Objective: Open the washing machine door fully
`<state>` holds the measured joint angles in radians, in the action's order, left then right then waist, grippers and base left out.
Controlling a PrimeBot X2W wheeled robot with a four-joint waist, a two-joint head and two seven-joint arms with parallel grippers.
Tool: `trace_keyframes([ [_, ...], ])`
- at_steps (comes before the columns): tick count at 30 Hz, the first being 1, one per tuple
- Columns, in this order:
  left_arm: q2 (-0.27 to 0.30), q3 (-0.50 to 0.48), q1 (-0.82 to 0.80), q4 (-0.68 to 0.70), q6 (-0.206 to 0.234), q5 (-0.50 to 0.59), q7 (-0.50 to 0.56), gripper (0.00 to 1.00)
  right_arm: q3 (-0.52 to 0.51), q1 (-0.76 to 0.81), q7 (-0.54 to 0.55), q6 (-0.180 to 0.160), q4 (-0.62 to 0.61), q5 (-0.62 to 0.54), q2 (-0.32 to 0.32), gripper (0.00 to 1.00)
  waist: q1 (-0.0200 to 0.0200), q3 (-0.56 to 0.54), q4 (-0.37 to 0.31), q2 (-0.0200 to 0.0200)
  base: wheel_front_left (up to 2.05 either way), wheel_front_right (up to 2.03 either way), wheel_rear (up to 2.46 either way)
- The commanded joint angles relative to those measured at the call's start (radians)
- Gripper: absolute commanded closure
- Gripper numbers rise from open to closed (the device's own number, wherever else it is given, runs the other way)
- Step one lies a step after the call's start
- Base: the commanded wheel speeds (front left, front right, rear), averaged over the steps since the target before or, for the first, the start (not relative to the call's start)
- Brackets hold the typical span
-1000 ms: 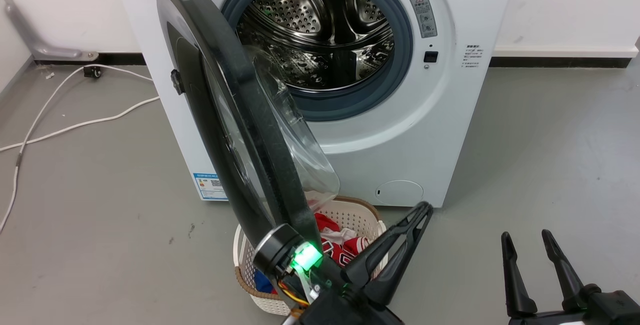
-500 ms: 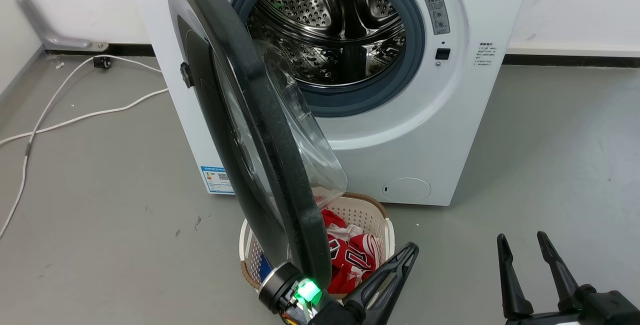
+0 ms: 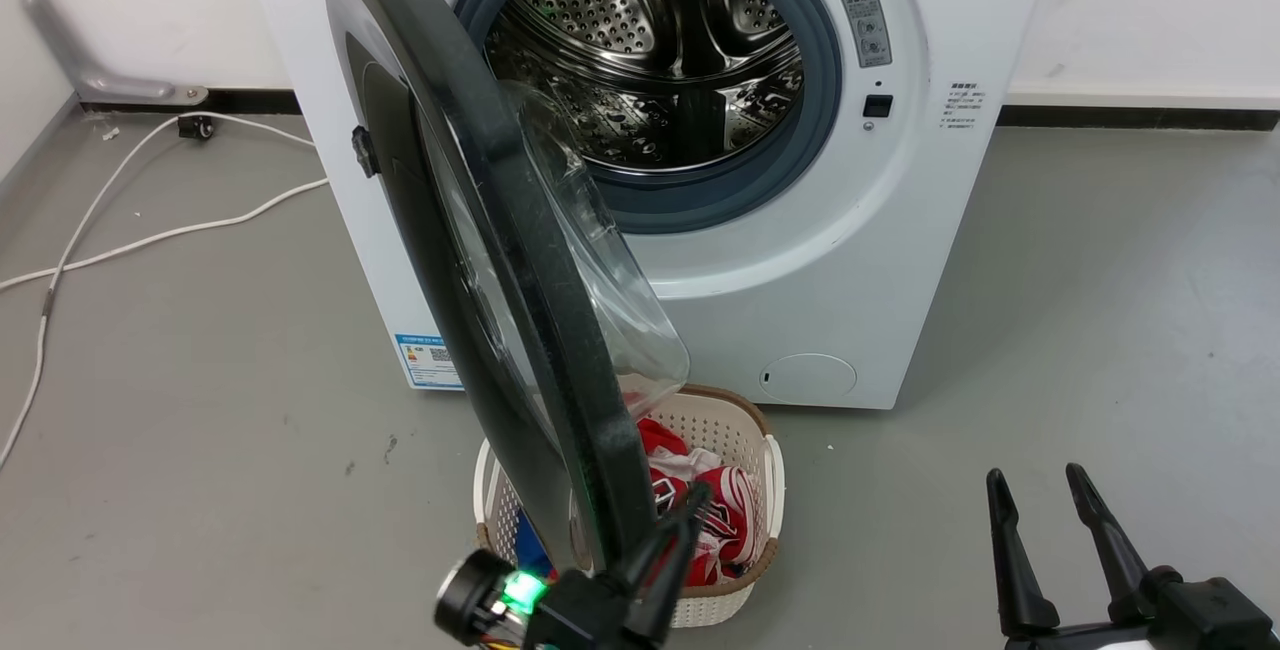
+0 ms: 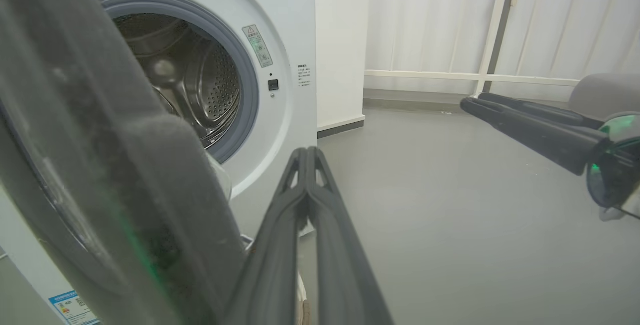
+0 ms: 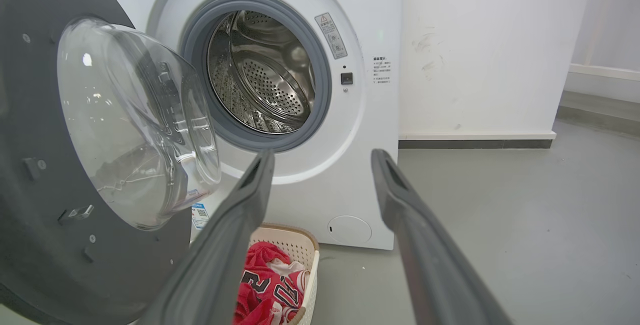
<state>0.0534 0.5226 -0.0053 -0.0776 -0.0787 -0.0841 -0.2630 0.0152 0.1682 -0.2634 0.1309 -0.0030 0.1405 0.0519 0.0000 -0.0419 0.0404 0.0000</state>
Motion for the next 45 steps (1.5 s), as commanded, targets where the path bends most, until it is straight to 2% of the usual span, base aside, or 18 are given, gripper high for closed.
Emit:
trace_keyframes([
  [1,0.001,-0.023,-0.001,-0.005,0.008,-0.005,-0.003,1.00,0.001,-0.004,-0.002,0.000,0.002,0.002,-0.003,0.00,0.0000,0.000,-0.001,0.0000,0.00,0.00,0.00],
  [11,0.006,-0.163,0.005,-0.007,0.017,0.004,-0.002,1.00,0.006,0.006,-0.002,0.000,0.011,0.006,-0.003,0.00,0.0000,0.000,0.019,0.0000,0.00,0.00,0.00],
  [32,0.000,-0.277,0.093,0.055,0.023,0.026,0.000,1.00,0.039,0.027,-0.002,0.000,0.023,0.033,-0.003,0.00,0.0000,0.006,0.186,0.0000,0.00,0.00,0.00],
  [45,0.003,-0.414,0.109,0.073,0.049,0.014,0.000,1.00,0.048,0.015,-0.002,0.000,0.024,0.031,-0.003,0.00,0.0000,0.037,0.225,0.0000,0.00,0.00,0.00],
])
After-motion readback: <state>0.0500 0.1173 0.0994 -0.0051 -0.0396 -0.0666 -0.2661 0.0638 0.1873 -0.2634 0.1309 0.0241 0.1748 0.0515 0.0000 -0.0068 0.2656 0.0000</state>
